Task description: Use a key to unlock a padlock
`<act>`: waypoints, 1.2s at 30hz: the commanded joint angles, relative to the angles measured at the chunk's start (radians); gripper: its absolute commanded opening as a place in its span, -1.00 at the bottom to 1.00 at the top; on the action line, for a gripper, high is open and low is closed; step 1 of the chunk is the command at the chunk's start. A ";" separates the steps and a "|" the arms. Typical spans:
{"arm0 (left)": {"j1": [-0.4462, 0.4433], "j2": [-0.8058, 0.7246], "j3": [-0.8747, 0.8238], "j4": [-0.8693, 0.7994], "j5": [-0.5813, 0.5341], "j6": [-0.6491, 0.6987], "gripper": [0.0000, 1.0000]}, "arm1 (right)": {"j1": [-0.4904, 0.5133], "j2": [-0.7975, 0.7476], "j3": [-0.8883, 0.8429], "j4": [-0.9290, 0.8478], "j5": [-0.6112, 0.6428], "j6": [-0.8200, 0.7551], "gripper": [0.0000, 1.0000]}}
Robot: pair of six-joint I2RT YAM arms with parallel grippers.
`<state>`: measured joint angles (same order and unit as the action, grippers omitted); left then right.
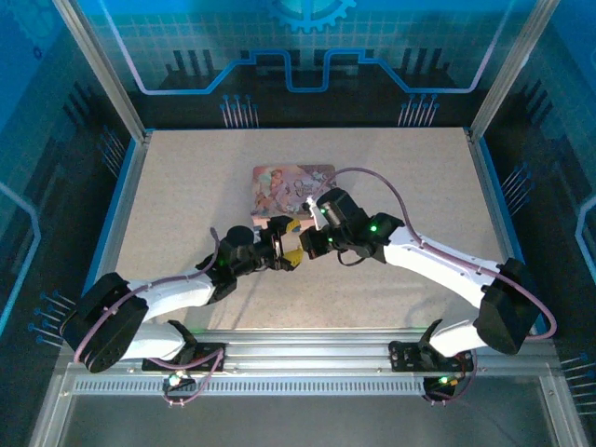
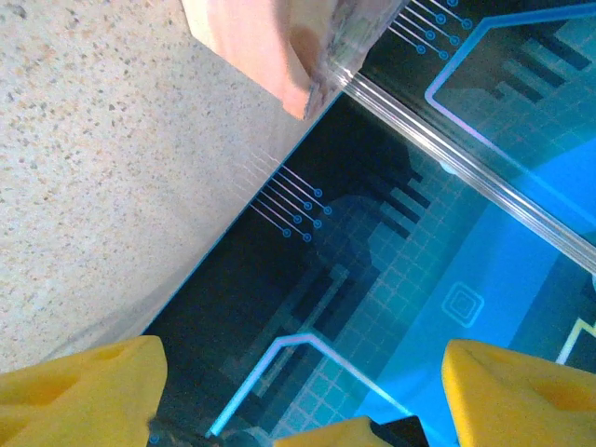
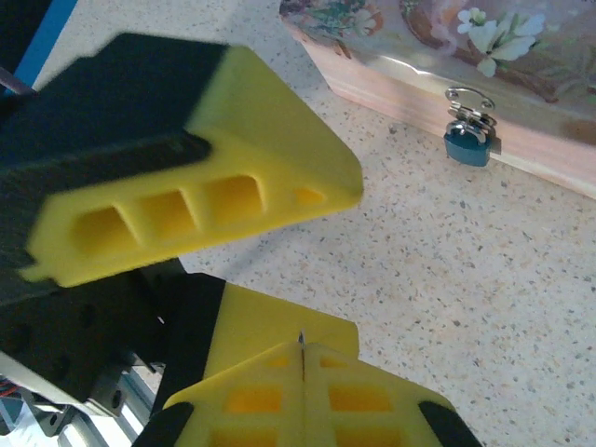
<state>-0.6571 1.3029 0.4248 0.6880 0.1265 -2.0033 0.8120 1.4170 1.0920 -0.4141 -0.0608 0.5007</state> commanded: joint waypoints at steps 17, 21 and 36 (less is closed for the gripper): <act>-0.012 -0.040 -0.032 0.028 -0.056 -0.152 0.39 | 0.015 0.011 0.018 0.042 -0.028 0.034 -1.00; -0.013 -0.039 -0.033 0.028 -0.057 -0.155 0.34 | 0.015 0.015 0.017 0.041 -0.029 0.036 -1.00; -0.015 -0.040 -0.037 0.024 -0.065 -0.157 -0.09 | 0.015 0.004 0.009 0.042 -0.017 0.044 -1.00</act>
<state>-0.6643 1.2854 0.4076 0.6872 0.0818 -2.0033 0.8135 1.4208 1.0931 -0.3874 -0.0719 0.5346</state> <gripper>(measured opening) 0.470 0.063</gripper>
